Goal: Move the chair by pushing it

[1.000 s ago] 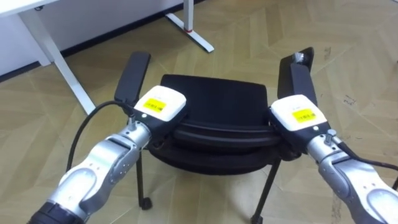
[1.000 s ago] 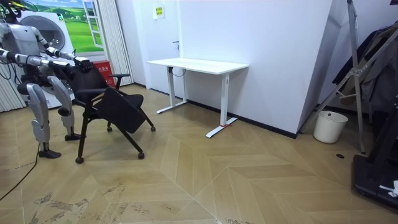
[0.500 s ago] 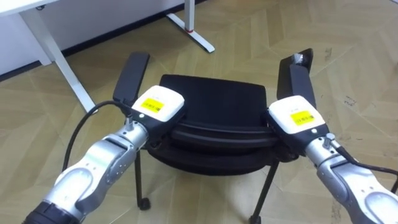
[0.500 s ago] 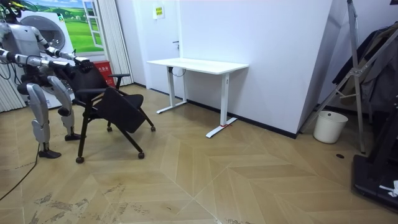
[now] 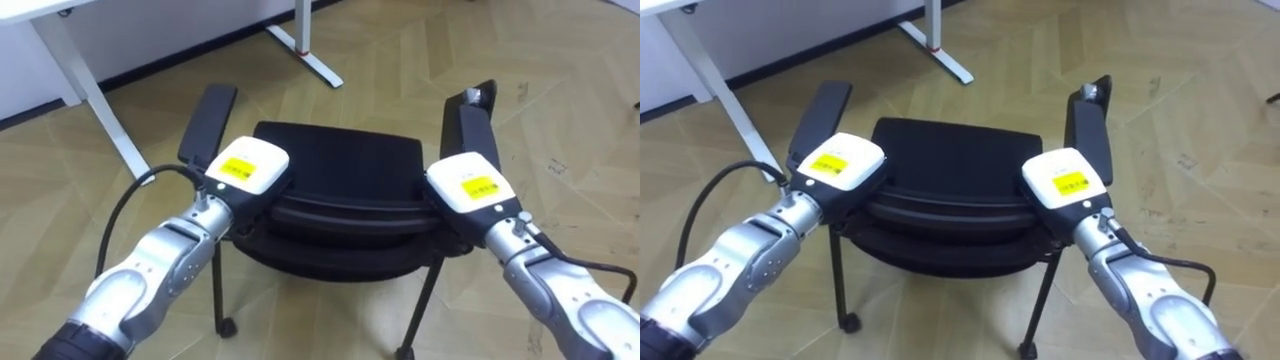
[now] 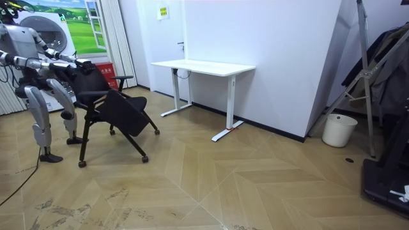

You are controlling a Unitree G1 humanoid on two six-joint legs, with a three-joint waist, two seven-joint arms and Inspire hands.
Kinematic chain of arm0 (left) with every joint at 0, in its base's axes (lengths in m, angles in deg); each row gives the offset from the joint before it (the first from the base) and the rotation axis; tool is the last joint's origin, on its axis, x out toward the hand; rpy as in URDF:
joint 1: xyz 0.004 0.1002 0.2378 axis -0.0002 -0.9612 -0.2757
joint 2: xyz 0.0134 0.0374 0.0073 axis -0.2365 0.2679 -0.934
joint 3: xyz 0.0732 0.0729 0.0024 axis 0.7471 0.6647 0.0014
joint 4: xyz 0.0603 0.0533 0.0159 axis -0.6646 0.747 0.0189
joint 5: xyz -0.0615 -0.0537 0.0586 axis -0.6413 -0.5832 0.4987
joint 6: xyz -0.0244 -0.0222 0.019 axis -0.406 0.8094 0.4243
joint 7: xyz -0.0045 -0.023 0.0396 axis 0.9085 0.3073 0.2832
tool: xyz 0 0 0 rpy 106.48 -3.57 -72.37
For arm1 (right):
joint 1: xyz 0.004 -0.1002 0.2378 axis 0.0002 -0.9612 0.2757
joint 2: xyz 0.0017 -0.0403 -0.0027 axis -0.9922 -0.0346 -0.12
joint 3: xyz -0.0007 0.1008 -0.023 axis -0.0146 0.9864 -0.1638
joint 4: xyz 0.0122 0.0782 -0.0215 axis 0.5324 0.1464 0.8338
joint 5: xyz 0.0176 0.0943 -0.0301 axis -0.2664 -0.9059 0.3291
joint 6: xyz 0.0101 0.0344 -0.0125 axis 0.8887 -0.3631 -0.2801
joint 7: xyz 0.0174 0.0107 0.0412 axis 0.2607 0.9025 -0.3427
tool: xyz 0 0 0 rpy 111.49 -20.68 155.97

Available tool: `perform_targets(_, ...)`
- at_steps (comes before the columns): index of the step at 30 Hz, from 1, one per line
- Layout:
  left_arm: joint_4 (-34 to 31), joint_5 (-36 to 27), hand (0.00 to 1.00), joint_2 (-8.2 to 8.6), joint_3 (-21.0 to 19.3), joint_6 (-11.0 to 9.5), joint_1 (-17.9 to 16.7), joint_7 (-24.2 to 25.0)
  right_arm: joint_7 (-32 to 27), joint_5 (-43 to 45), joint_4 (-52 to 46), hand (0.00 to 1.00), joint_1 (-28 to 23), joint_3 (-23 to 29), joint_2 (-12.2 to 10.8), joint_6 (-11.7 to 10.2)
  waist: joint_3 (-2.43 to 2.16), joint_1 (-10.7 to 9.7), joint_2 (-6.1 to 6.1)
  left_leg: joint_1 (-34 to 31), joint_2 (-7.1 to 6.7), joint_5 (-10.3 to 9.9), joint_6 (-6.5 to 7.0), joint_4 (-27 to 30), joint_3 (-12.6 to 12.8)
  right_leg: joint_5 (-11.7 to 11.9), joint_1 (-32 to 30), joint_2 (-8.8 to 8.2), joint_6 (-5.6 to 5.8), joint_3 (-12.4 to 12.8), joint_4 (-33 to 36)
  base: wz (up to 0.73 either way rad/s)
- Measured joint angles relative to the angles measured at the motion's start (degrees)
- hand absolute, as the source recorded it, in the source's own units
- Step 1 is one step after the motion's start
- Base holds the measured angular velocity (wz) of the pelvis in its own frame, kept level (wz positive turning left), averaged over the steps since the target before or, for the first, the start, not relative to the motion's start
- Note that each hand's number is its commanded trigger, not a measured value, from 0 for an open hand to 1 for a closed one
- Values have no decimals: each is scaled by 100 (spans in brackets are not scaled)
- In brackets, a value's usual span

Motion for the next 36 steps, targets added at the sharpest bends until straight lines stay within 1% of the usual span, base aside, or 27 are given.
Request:
perform_targets(4, 316, -101, 100, 27, 11, -104, 152, -32, 11, 1, 60, 100, -4, -11, -82, 0, 28, -90, -47, -202, 119, -85, -65, 665, 139, -532, -52, -20, -121, -212, 669, 37)
perform_targets(5, 366, -102, 100, 44, 3, -102, 156, -42, 20, 4, 79, 100, -14, -6, -106, -12, 33, -117, -48, -338, 258, -71, -46, 1034, 391, -693, -61, -10, -167, -249, 866, 30)
perform_targets(6, 371, -116, 100, 38, 3, -98, 124, -33, 21, 2, 102, 100, -26, -6, -114, -47, 27, -77, -17, -466, 400, -34, 11, 1409, 514, -801, -48, 32, -223, -250, 1001, 14)
perform_targets(8, 380, -208, 100, 32, 6, -98, 57, -9, 20, 3, 100, 100, -77, 15, -108, -84, 12, -24, 33, -593, 509, 70, 118, 1782, 526, -896, -6, 58, -307, -243, 1111, -2)
perform_targets(10, 403, -277, 100, 5, 2, -105, 17, -9, 20, 0, 94, 100, -79, 15, -90, -137, 25, -39, 80, -792, 594, 223, 232, 2116, 508, -914, 69, 138, -413, -187, 1141, 20)
perform_targets(11, 423, -309, 100, 3, 5, -120, -18, -25, 19, 4, 58, 100, -110, 15, -74, -157, 18, -94, 56, -976, 480, 220, 252, 2135, 540, -951, 114, 162, -494, -95, 1170, 55)
perform_targets(12, 446, -338, 100, 68, 51, -120, -21, -79, 2, -11, 17, 100, -135, 30, 15, -182, 7, -184, 50, -1052, 207, 143, 328, 1863, 744, -994, 96, 161, -514, 57, 1206, 48)
perform_targets(13, 451, -364, 100, 104, 80, -97, -22, -98, -3, -35, -5, 100, -137, 26, 86, -199, 6, -171, 54, -1055, 80, 154, 342, 1636, 882, -1007, 63, 137, -520, 155, 1235, -5)
perform_targets(15, 403, -419, 100, 133, 123, -110, -24, -98, -117, -54, -14, 100, -149, 16, 223, -186, -13, 6, 139, -1013, -278, 380, 410, 627, 1164, -1059, -1, 143, -542, 323, 1271, -61)
perform_targets(16, 379, -419, 100, 120, 123, -106, -25, -97, -143, -55, -13, 100, -163, 15, 209, -171, -15, 58, 132, -998, -347, 482, 518, 448, 1138, -1102, 4, 157, -537, 378, 1296, -56)
perform_targets(17, 355, -419, 100, 67, 131, -107, -30, -87, -207, -58, 12, 100, -216, 3, 158, -167, -48, 140, 87, -967, -399, 564, 640, 426, 1122, -1185, 22, 150, -496, 466, 1321, -25)
perform_targets(18, 291, -425, 100, -5, 122, -124, -22, -79, -248, -67, -13, 100, -245, 3, 136, -173, -94, 141, -27, -947, -447, 560, 702, 437, 1163, -1231, 18, 118, -428, 487, 1329, -14)
perform_targets(19, 251, -425, 100, -33, 115, -129, -7, -81, -275, -71, -33, 100, -244, 7, 132, -170, -94, 143, -61, -947, -453, 551, 753, 452, 1198, -1246, 17, 109, -402, 508, 1329, -7)
perform_targets(20, 221, -428, 100, -65, 108, -150, 50, -84, -334, -82, -47, 100, -236, 11, 117, -143, -81, 153, -100, -946, -456, 476, 872, 503, 1269, -1272, 15, 76, -366, 545, 1326, -21)
perform_targets(21, 221, -423, 100, -66, 115, -152, 123, -79, -383, -94, -43, 100, -220, 12, 107, -108, -93, 173, -99, -955, -470, 382, 987, 581, 1313, -1302, 15, 27, -324, 553, 1347, -23)
perform_targets(22, 226, -421, 100, -68, 108, -157, 143, -83, -391, -93, -43, 100, -206, 12, 90, -77, -91, 185, -135, -943, -501, 333, 1018, 591, 1338, -1324, 7, -20, -302, 562, 1391, -25)
perform_targets(23, 240, -420, 100, -69, 85, -170, 189, -101, -391, -93, -39, 100, -137, 7, 79, -32, -67, 220, -190, -894, -556, 212, 1077, 612, 1434, -1372, -94, -177, -230, 505, 1673, -35)
perform_targets(24, 246, -422, 100, -100, 53, -191, 213, -130, -392, -93, -3, 100, -10, -10, 75, -30, -30, 225, -169, -889, -557, 98, 1117, 716, 1453, -1281, -371, -303, -50, 309, 2344, -35)
perform_targets(25, 260, -434, 100, -124, 42, -197, 227, -134, -396, -93, 27, 100, 25, -26, 50, -28, -24, 197, -154, -880, -555, 41, 1129, 770, 1455, -1163, -522, -408, 18, 222, 2726, -17)
perform_targets(26, 289, -452, 100, -153, 54, -206, 231, -137, -416, -93, 84, 100, 33, -44, 4, -31, -18, 175, -154, -810, -553, -57, 1156, 825, 1471, -864, -739, -604, 116, 165, 3344, 3)
perform_targets(27, 340, -452, 100, -141, 61, -240, 232, -145, -418, -130, 116, 100, 10, -66, -1, -39, -14, 174, -149, -718, -543, -163, 1166, 872, 1471, -510, -888, -720, 132, 95, 3813, 4)
perform_targets(28, 357, -451, 100, -139, 66, -252, 232, -154, -420, -141, 131, 100, 6, -89, -3, -36, -2, 188, -141, -672, -538, -219, 1161, 902, 1459, -330, -955, -766, 122, 82, 4012, -8)
perform_targets(30, 433, -455, 100, -149, 133, -261, 227, -216, -473, -169, 233, 100, -29, -147, -45, -39, 25, 152, -70, -489, -504, -416, 1174, 989, 1428, 375, -1156, -864, 121, 92, 4581, -6)
perform_targets(31, 441, -459, 100, -147, 165, -249, 228, -222, -501, -170, 282, 100, -47, -152, -48, -39, 25, 138, -50, -449, -505, -452, 1188, 990, 1407, 517, -1192, -882, 128, 81, 4668, 0)
perform_targets(32, 439, -469, 100, -148, 207, -235, 229, -249, -550, -189, 293, 100, -79, -144, -46, -43, 11, 135, -17, -425, -500, -510, 1201, 989, 1381, 576, -1342, -900, 165, 82, 4811, -9)
perform_targets(34, 523, -482, 100, -139, 222, -249, 276, -314, -594, -186, 295, 100, -49, -142, -56, -41, 26, 144, 54, -383, -479, -571, 1228, 989, 1380, 385, -1760, -951, 211, 81, 4980, -5)
perform_targets(36, 712, -493, 100, -67, 255, -276, 351, -351, -622, -161, 340, 100, -51, -154, -94, -6, 42, 31, 142, -271, -448, -656, 1226, 995, 1320, 246, -2291, -986, 213, 81, 4833, 17)
